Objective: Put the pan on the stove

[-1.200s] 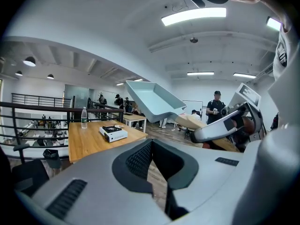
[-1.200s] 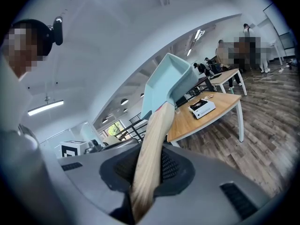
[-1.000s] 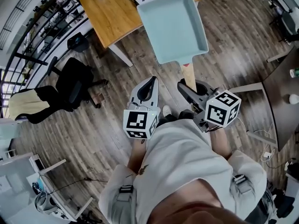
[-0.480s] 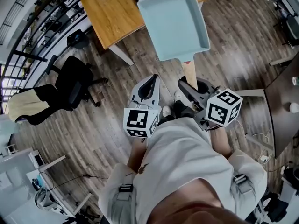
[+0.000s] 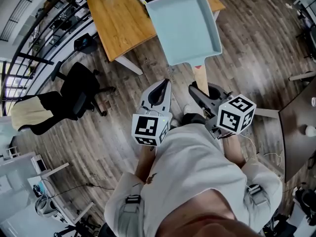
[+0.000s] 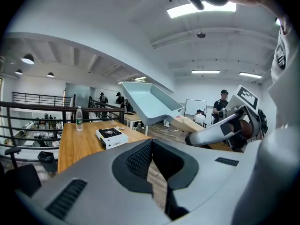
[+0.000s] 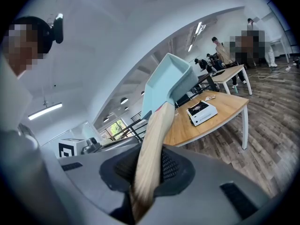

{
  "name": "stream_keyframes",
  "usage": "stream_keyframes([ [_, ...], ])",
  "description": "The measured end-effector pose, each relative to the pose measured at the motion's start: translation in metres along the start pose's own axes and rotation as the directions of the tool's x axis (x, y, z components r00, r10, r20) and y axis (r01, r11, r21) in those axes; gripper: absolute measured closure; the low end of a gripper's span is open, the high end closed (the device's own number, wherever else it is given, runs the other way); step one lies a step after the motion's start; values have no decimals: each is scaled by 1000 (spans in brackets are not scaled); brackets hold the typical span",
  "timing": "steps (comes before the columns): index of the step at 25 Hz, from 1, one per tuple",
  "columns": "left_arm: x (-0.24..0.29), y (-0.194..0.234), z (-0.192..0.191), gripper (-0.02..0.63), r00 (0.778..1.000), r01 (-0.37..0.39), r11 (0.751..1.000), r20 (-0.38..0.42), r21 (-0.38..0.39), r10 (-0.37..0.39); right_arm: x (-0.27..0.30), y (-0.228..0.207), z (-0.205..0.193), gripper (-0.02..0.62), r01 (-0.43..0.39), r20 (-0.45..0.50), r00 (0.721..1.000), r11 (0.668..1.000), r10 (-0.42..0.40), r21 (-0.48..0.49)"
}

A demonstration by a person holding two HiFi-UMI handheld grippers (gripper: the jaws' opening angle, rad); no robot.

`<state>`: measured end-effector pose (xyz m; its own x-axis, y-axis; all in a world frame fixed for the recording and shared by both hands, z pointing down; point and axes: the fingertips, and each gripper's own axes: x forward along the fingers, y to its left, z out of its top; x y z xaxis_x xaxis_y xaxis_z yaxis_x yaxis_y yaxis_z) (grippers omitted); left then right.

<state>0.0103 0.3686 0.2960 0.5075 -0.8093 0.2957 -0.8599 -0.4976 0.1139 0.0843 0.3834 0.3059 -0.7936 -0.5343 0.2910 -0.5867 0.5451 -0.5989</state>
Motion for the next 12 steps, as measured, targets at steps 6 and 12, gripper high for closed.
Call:
stream_keyframes([
  [6, 29, -1, 12, 586, 1000, -24, 1000, -1, 5, 24, 4, -28, 23, 517, -21, -7, 1000, 1000, 21, -5],
  [12, 55, 11, 20, 586, 999, -47, 999, -7, 5, 47, 19, -46, 43, 517, -47, -16, 999, 999, 47, 1],
])
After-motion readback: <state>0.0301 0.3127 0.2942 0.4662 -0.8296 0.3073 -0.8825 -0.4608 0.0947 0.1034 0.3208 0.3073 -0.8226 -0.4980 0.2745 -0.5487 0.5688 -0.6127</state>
